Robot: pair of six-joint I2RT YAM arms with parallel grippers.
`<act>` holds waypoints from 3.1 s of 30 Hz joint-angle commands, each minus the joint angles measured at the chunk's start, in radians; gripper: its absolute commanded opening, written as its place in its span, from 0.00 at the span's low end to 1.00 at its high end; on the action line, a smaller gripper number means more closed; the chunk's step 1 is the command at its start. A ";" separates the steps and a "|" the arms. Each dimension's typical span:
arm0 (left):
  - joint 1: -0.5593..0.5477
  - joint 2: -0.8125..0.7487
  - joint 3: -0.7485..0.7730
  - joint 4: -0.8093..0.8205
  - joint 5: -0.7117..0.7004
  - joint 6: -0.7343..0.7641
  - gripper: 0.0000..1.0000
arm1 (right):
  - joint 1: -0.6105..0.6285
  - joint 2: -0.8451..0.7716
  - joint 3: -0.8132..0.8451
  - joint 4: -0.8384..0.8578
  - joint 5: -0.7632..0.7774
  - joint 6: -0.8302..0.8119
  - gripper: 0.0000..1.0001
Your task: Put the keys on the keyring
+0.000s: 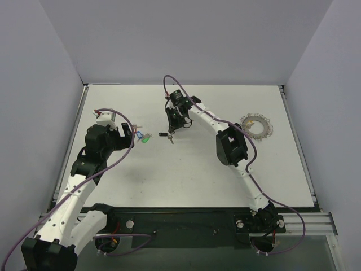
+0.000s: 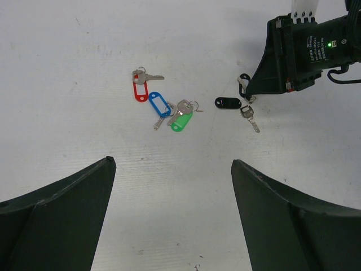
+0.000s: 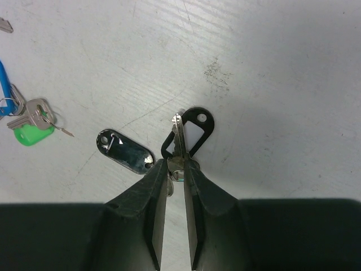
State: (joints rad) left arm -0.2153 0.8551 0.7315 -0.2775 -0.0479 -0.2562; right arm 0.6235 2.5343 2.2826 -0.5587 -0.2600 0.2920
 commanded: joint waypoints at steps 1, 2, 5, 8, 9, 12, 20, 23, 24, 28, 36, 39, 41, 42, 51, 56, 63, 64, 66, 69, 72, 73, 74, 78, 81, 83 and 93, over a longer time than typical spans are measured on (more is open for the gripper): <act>-0.004 -0.002 0.025 0.057 0.010 0.006 0.94 | 0.010 0.023 0.034 -0.020 -0.001 0.015 0.14; -0.002 -0.004 0.025 0.055 0.008 0.008 0.94 | 0.010 0.027 0.034 -0.018 -0.001 0.015 0.14; -0.002 -0.002 0.025 0.057 0.008 0.006 0.94 | 0.010 0.027 0.032 -0.020 -0.002 0.013 0.09; -0.002 -0.004 0.023 0.057 0.008 0.006 0.94 | 0.012 0.027 0.034 -0.021 -0.008 0.010 0.04; -0.002 -0.004 0.023 0.055 0.008 0.006 0.94 | 0.010 0.026 0.035 -0.021 -0.008 0.007 0.01; -0.004 -0.005 0.025 0.055 0.010 0.006 0.94 | 0.008 0.020 0.040 -0.026 -0.010 -0.004 0.00; -0.002 -0.010 0.023 0.057 0.016 0.008 0.94 | -0.048 -0.115 -0.009 -0.043 -0.028 -0.106 0.00; 0.001 -0.019 0.022 0.057 0.023 0.009 0.93 | -0.076 -0.224 -0.121 -0.040 -0.071 -0.163 0.00; 0.001 -0.019 0.022 0.058 0.026 0.009 0.93 | -0.093 -0.255 -0.150 -0.037 -0.082 -0.172 0.00; 0.002 -0.042 0.017 0.069 0.048 0.006 0.93 | -0.157 -0.439 -0.371 -0.014 -0.171 -0.257 0.00; 0.005 -0.094 -0.003 0.104 0.141 -0.009 0.93 | -0.314 -0.872 -0.794 -0.137 -0.258 -0.558 0.00; 0.005 -0.111 -0.010 0.115 0.166 -0.018 0.93 | -0.405 -0.985 -0.944 -0.251 -0.249 -0.646 0.00; 0.005 -0.122 -0.015 0.121 0.180 -0.020 0.93 | -0.477 -1.068 -1.050 -0.285 -0.222 -0.686 0.00; 0.005 -0.126 -0.017 0.123 0.189 -0.021 0.93 | -0.498 -1.124 -1.119 -0.300 -0.200 -0.711 0.00; -0.006 -0.123 -0.020 0.133 0.232 -0.032 0.93 | -0.731 -1.365 -1.423 -0.363 -0.035 -0.866 0.00; -0.012 -0.129 -0.021 0.135 0.235 -0.034 0.93 | -0.769 -1.330 -1.491 -0.379 0.044 -0.904 0.00; -0.021 -0.140 -0.020 0.132 0.234 -0.029 0.93 | -0.769 -1.119 -1.425 -0.359 0.045 -0.887 0.00; -0.021 -0.140 -0.020 0.130 0.233 -0.029 0.93 | -0.766 -1.105 -1.413 -0.357 0.044 -0.883 0.00; -0.022 -0.142 -0.020 0.129 0.233 -0.028 0.93 | -0.757 -1.060 -1.376 -0.349 0.044 -0.861 0.00; -0.024 -0.145 -0.018 0.129 0.235 -0.025 0.93 | -0.723 -0.984 -1.313 -0.336 0.054 -0.821 0.00; -0.024 -0.151 -0.020 0.127 0.232 -0.025 0.93 | -0.688 -0.909 -1.255 -0.316 0.071 -0.772 0.00; -0.024 -0.149 -0.017 0.129 0.232 -0.022 0.93 | -0.671 -0.889 -1.246 -0.308 0.073 -0.765 0.00; -0.025 -0.152 -0.018 0.126 0.230 -0.021 0.93 | -0.662 -0.860 -1.220 -0.305 0.074 -0.749 0.00; -0.025 -0.152 -0.015 0.124 0.229 -0.017 0.93 | -0.631 -0.775 -1.154 -0.290 0.087 -0.708 0.00; -0.027 -0.153 -0.014 0.124 0.227 -0.014 0.93 | -0.579 -0.738 -1.114 -0.283 0.090 -0.688 0.00; -0.030 -0.151 -0.014 0.124 0.227 -0.012 0.93 | -0.568 -0.715 -1.089 -0.277 0.090 -0.676 0.00; -0.038 -0.143 -0.012 0.123 0.230 -0.008 0.93 | -0.539 -0.660 -1.019 -0.262 0.085 -0.648 0.01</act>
State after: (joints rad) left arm -0.2493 0.7147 0.7105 -0.1986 0.1719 -0.2764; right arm 0.0738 1.8622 1.2213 -0.7776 -0.1871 -0.3794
